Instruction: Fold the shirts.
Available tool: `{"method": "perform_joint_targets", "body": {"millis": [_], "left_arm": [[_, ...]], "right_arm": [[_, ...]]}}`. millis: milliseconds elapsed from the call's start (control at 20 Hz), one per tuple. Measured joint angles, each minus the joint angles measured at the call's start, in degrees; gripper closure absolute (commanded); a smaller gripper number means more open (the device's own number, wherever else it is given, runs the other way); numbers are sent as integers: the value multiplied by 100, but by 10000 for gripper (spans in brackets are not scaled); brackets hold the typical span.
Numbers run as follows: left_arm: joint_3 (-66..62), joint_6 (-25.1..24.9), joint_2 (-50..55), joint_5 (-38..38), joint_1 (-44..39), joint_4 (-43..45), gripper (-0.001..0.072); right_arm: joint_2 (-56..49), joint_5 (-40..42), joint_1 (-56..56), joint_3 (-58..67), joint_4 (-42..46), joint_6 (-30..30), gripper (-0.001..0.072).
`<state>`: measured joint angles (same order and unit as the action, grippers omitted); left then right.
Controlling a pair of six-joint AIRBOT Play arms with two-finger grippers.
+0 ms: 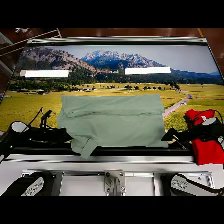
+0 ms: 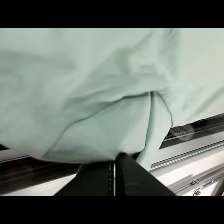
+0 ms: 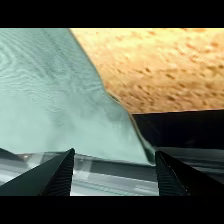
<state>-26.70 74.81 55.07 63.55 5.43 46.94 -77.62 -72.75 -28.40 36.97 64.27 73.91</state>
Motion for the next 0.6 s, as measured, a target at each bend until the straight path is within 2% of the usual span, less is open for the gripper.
{"method": "perform_joint_targets", "body": {"millis": [100,150,200,250,450,600], "left_arm": [[-160,20,-37,4,0,0,675],[-245,24,-48,2,0,-4,675],[-323,37,-59,4,0,0,676],[-407,50,-63,2,0,-2,676],[-975,116,-79,107,0,2,676],[-1700,186,-17,72,44,4,676]], "right_arm": [[-136,52,2,-15,-155,-15,267],[-195,116,7,-20,-227,-48,388],[-225,203,4,-35,-278,-83,540],[-264,330,7,-37,-385,-133,654],[-186,225,267,155,-1051,-629,655],[-46,494,745,767,-1213,-719,656]]}}
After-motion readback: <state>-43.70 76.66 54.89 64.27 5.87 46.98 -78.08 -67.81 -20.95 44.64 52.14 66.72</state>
